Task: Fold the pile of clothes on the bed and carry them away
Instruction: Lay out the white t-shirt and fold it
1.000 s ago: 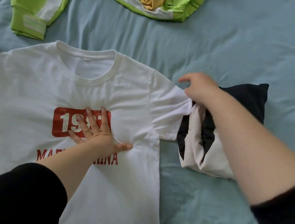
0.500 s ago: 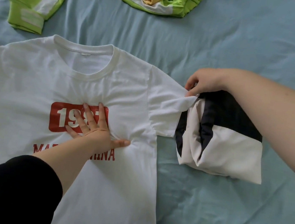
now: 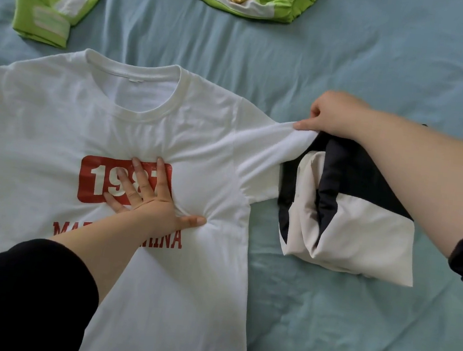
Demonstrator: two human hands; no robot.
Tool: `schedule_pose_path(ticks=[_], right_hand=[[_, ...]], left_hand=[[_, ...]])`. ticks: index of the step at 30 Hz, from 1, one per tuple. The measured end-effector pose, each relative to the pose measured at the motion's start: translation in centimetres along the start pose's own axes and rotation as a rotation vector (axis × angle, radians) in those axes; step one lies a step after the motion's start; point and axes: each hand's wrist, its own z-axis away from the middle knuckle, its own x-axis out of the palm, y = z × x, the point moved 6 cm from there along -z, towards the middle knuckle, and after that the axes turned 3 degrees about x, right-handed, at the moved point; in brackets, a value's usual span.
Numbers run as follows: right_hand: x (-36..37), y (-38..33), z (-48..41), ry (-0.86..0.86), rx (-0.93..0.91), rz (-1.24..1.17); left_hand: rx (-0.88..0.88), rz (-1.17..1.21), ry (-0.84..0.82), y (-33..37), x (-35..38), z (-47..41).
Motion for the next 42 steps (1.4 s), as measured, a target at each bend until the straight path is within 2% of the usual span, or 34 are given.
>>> schedule_pose_path(ticks=[2, 4, 9, 11, 14, 21, 26, 30, 32, 34, 36, 38, 39, 41, 42], right_hand=[[0.1, 0.3, -0.1, 0.022, 0.035, 0.153], [0.3, 0.4, -0.2, 0.008, 0.042, 0.182], [0.1, 0.4, -0.2, -0.161, -0.050, -0.268], [0.0, 0.5, -0.2, -0.229, -0.060, -0.318], [0.2, 0.7, -0.5, -0.285, -0.034, -0.245], [0.9, -0.2, -0.3, -0.284, -0.047, -0.015], [1.2, -0.7, 0.0, -0.246, -0.053, -0.027], [0.4, -0.1, -0.5, -0.082, -0.001, -0.253], [0.4, 0.0, -0.7, -0.057, -0.009, -0.264], [0.6, 0.2, -0.7, -0.024, -0.002, -0.093], [0.4, 0.2, -0.3, 0.042, 0.022, 0.187], [-0.4, -0.8, 0.1, 0.188, 0.028, 0.315], [-0.8, -2.0, 0.6, 0.291, 0.019, 0.262], [-0.3, -5.8, 3.0, 0.482, -0.072, -0.008], [1.2, -8.1, 4.6, 0.510, -0.137, -0.143]], left_hand=[[0.002, 0.003, -0.004, 0.0, 0.0, 0.0], [0.003, 0.006, -0.005, 0.0, 0.0, 0.1], [0.005, 0.004, -0.007, 0.0, 0.0, 0.1], [0.001, 0.005, -0.010, 0.0, -0.1, 0.2], [0.003, 0.010, -0.021, 0.1, -0.1, 0.3], [0.000, 0.002, -0.008, -0.1, -0.1, 0.0], [0.009, 0.014, -0.011, -0.2, 0.1, -0.2], [0.008, 0.008, -0.019, 0.0, 0.0, 0.0], [0.006, 0.004, -0.025, 0.1, -0.1, 0.2], [0.007, -0.003, -0.029, 0.2, -0.2, 0.3], [0.011, -0.008, -0.035, 0.3, -0.1, 0.3], [0.012, -0.009, -0.030, 0.3, -0.2, 0.3], [0.008, -0.007, -0.025, 0.3, -0.2, 0.3], [0.008, -0.001, -0.017, 0.2, -0.2, 0.3], [0.013, -0.001, -0.011, 0.2, -0.1, 0.3]])
